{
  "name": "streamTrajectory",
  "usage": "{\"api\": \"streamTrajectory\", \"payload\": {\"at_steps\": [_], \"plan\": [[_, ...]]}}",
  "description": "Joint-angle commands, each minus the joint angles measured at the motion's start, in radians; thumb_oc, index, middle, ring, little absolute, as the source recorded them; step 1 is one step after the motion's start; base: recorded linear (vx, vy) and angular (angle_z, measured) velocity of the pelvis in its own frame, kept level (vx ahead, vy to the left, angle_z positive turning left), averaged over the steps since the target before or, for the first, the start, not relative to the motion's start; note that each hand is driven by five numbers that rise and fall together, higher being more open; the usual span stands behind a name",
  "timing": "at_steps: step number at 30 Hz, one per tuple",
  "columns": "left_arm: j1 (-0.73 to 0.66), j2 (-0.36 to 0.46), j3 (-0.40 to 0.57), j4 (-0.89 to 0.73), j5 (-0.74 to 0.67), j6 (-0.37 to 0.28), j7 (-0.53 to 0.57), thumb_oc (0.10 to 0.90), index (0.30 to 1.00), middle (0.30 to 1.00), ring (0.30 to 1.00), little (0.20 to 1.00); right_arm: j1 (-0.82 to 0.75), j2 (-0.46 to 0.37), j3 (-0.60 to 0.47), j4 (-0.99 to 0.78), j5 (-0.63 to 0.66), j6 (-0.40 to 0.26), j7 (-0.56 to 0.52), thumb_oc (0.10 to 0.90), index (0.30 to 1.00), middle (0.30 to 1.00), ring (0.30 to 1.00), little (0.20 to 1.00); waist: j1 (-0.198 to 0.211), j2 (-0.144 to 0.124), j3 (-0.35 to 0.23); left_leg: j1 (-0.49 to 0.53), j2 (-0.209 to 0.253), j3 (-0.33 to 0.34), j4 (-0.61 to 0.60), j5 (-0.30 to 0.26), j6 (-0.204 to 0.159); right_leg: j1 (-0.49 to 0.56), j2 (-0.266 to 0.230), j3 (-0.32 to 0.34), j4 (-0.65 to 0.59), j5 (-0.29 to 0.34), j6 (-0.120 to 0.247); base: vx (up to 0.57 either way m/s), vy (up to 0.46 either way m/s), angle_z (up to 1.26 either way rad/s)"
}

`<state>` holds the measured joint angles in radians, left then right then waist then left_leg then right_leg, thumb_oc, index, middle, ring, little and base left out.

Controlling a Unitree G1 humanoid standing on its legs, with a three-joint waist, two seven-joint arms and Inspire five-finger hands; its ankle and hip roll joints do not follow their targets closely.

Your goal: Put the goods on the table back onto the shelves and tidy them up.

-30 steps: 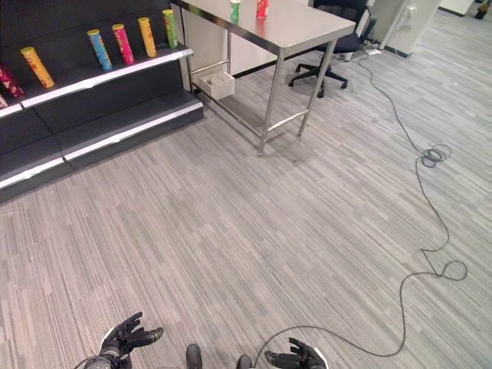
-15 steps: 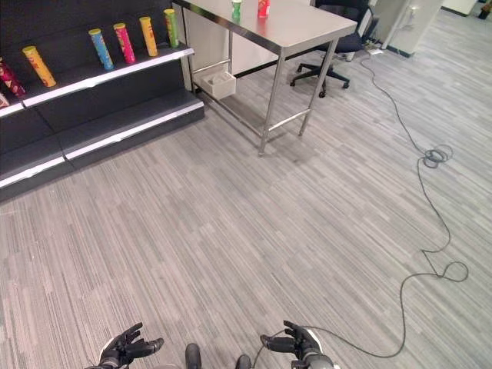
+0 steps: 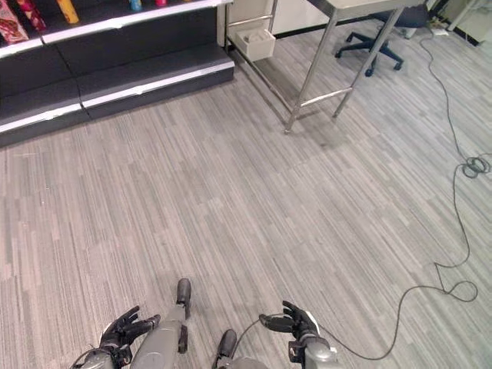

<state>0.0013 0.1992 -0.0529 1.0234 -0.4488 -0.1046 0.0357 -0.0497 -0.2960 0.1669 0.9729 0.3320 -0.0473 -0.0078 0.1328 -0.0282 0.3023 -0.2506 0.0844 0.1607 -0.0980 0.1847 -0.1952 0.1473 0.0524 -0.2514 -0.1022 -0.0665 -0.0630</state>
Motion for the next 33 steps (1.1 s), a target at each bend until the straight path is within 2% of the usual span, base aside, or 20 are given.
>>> {"api": "streamTrajectory", "payload": {"at_steps": [1,3,5,6,8,9,10,12,13,16,19,20,21,22,24,26,27,29,32,33], "plan": [[0.080,0.027,0.004,-0.034,0.026,-0.035,0.003,0.800,0.900,0.900,0.900,0.900,0.021,-0.014,0.014,-0.102,0.024,-0.052,-0.005,0.800,0.900,0.900,0.900,0.900,0.021,-0.029,-0.106,-0.019,-0.005,0.041,0.011,0.078,0.086,0.121,-0.013,-0.005,0.015,-0.105,0.145,0.37,0.139,-0.53],[0.083,0.042,0.014,-0.029,0.033,-0.033,0.004,0.800,0.900,0.900,0.900,0.900,0.013,0.006,0.022,-0.105,0.026,-0.054,-0.003,0.800,0.900,0.900,0.900,0.900,0.034,-0.057,-0.114,0.019,-0.027,0.054,0.011,0.060,0.114,0.151,-0.034,0.007,0.023,-0.098,0.162,0.40,0.175,-0.77],[0.093,0.067,0.020,-0.029,0.050,-0.032,0.004,0.800,0.900,0.900,0.900,0.900,0.004,0.027,0.025,-0.097,0.021,-0.050,0.007,0.800,0.900,0.900,0.900,0.900,0.039,-0.079,-0.126,0.083,-0.056,0.070,0.025,-0.018,0.173,0.080,-0.093,0.021,0.243,-0.026,0.233,0.41,0.292,-0.55],[0.093,0.067,0.020,-0.029,0.050,-0.032,0.004,0.800,0.900,0.900,0.900,0.900,0.004,0.027,0.024,-0.097,0.021,-0.050,0.007,0.800,0.900,0.900,0.900,0.900,0.040,-0.077,-0.128,0.081,-0.054,0.071,0.025,-0.017,0.173,0.078,-0.091,0.023,0.242,-0.024,0.233,0.36,0.365,-0.22],[0.093,0.084,0.013,-0.054,0.050,-0.031,0.002,0.800,0.900,0.900,0.900,0.900,-0.006,0.035,0.015,-0.095,0.019,-0.046,0.012,0.800,0.900,0.900,0.900,0.900,0.020,-0.062,-0.110,0.149,-0.080,0.055,0.033,-0.084,0.217,-0.080,-0.146,0.036,0.572,0.156,0.319,0.24,0.279,-0.30],[0.093,0.084,0.013,-0.054,0.050,-0.031,0.002,0.800,0.900,0.900,0.900,0.900,-0.006,0.034,0.015,-0.095,0.019,-0.046,0.012,0.800,0.900,0.900,0.900,0.900,0.021,-0.060,-0.113,0.146,-0.077,0.056,0.033,-0.084,0.216,-0.083,-0.143,0.038,0.570,0.159,0.319,0.26,0.310,-0.21],[0.084,0.090,0.005,-0.049,0.060,-0.029,0.002,0.800,0.900,0.900,0.900,0.900,-0.010,0.036,0.005,-0.095,0.014,-0.042,0.012,0.800,0.900,0.900,0.900,0.900,-0.006,-0.032,-0.091,0.220,-0.088,0.053,0.023,-0.110,0.238,-0.141,-0.201,-0.007,0.713,0.254,0.325,0.17,0.215,0.12],[0.082,0.091,-0.001,-0.053,0.069,-0.027,0.000,0.800,0.900,0.900,0.900,0.900,-0.007,0.035,-0.002,-0.090,0.007,-0.038,0.010,0.800,0.900,0.900,0.900,0.900,-0.021,-0.009,-0.088,0.241,-0.080,0.050,0.016,-0.124,0.243,-0.184,-0.199,-0.005,0.769,0.248,0.317,0.36,0.280,0.31],[0.077,0.097,-0.009,-0.086,0.069,-0.029,-0.010,0.800,0.900,0.900,0.900,0.900,0.014,0.038,-0.021,-0.091,0.006,-0.031,0.017,0.800,0.900,0.900,0.900,0.900,-0.048,0.009,-0.075,0.301,-0.095,0.022,0.011,-0.160,0.243,-0.244,-0.263,-0.078,0.661,0.174,0.288,0.55,0.243,0.08],[0.069,0.098,-0.020,-0.105,0.068,-0.029,-0.017,0.800,0.900,0.900,0.900,0.900,0.016,0.034,-0.031,-0.078,0.011,-0.027,0.014,0.800,0.900,0.900,0.900,0.900,-0.054,0.009,-0.067,0.328,-0.101,-0.002,0.011,-0.183,0.230,-0.242,-0.290,-0.123,0.451,0.166,0.276,0.34,0.015,0.11],[0.049,0.104,-0.026,-0.109,0.086,-0.031,-0.029,0.800,0.900,0.900,0.900,0.900,0.020,0.031,-0.026,-0.055,-0.006,-0.019,0.018,0.800,0.900,0.900,0.900,0.900,-0.072,-0.019,-0.069,0.390,-0.112,-0.040,0.011,-0.242,0.192,-0.292,-0.290,-0.072,0.054,0.260,0.313,0.44,-0.077,0.59],[0.047,0.106,-0.025,-0.114,0.087,-0.034,-0.032,0.800,0.900,0.900,0.900,0.900,0.022,0.032,-0.027,-0.058,-0.012,-0.018,0.018,0.800,0.900,0.900,0.900,0.900,-0.077,-0.020,-0.069,0.412,-0.104,-0.049,0.011,-0.259,0.185,-0.330,-0.298,-0.054,0.015,0.283,0.325,0.73,-0.066,0.49],[0.049,0.104,-0.022,-0.125,0.084,-0.034,-0.036,0.800,0.900,0.900,0.900,0.900,0.031,0.027,-0.029,-0.072,-0.024,-0.013,0.022,0.800,0.900,0.900,0.900,0.900,-0.089,-0.013,-0.070,0.455,-0.087,-0.074,0.011,-0.289,0.176,-0.364,-0.300,-0.006,0.015,0.305,0.325,0.97,-0.078,0.56],[0.061,0.094,-0.030,-0.140,0.083,-0.030,-0.048,0.800,0.900,0.900,0.900,0.900,0.037,0.021,-0.027,-0.073,-0.027,-0.007,0.035,0.800,0.900,0.900,0.900,0.900,-0.091,-0.028,-0.089,0.507,-0.085,-0.110,0.022,-0.336,0.173,-0.323,-0.303,-0.054,0.015,0.320,0.325,0.82,-0.064,0.38],[0.066,0.093,-0.032,-0.140,0.082,-0.027,-0.048,0.800,0.900,0.900,0.900,0.900,0.039,0.018,-0.024,-0.074,-0.027,-0.008,0.038,0.800,0.900,0.900,0.900,0.900,-0.097,-0.029,-0.096,0.524,-0.073,-0.124,0.032,-0.343,0.168,-0.307,-0.287,-0.050,0.015,0.318,0.323,0.60,-0.121,0.39],[0.067,0.087,-0.038,-0.136,0.053,-0.020,-0.052,0.800,0.900,0.900,0.900,0.900,0.036,0.007,-0.014,-0.073,-0.016,-0.014,0.038,0.800,0.900,0.900,0.900,0.900,-0.098,-0.024,-0.116,0.494,-0.024,-0.159,0.181,-0.302,0.127,-0.250,-0.237,-0.079,0.015,0.283,0.286,0.65,-0.251,0.38],[0.067,0.089,-0.046,-0.140,0.051,-0.018,-0.056,0.800,0.900,0.900,0.900,0.900,0.035,0.003,-0.010,-0.079,-0.001,-0.019,0.039,0.800,0.900,0.900,0.900,0.900,-0.099,-0.023,-0.119,0.468,-0.007,-0.165,0.253,-0.262,0.106,-0.230,-0.217,-0.091,0.015,0.261,0.267,0.52,-0.329,0.50],[0.057,0.105,-0.075,-0.206,0.033,-0.004,-0.059,0.800,0.900,0.900,0.900,0.900,0.034,-0.007,0.013,-0.122,0.029,-0.029,0.028,0.800,0.900,0.900,0.900,0.900,-0.077,-0.050,-0.078,0.254,0.069,-0.134,0.666,-0.088,0.080,-0.133,-0.167,-0.149,0.015,0.155,0.180,0.53,-0.424,0.67],[0.048,0.101,-0.079,-0.203,0.032,-0.003,-0.058,0.800,0.900,0.900,0.900,0.900,0.022,-0.013,0.022,-0.135,0.028,-0.024,0.022,0.800,0.900,0.900,0.900,0.900,-0.054,-0.060,-0.047,0.176,0.081,-0.086,0.734,-0.113,0.092,-0.102,-0.157,-0.152,0.015,0.114,0.169,0.26,-0.140,0.37],[0.044,0.093,-0.079,-0.212,0.027,-0.005,-0.051,0.800,0.900,0.900,0.900,0.900,0.012,-0.017,0.017,-0.130,0.029,-0.021,0.020,0.800,0.900,0.900,0.900,0.900,-0.027,-0.058,-0.034,0.096,0.059,-0.056,0.651,-0.163,0.098,-0.079,-0.157,-0.142,0.015,0.092,0.181,0.28,0.050,-0.09]]}}
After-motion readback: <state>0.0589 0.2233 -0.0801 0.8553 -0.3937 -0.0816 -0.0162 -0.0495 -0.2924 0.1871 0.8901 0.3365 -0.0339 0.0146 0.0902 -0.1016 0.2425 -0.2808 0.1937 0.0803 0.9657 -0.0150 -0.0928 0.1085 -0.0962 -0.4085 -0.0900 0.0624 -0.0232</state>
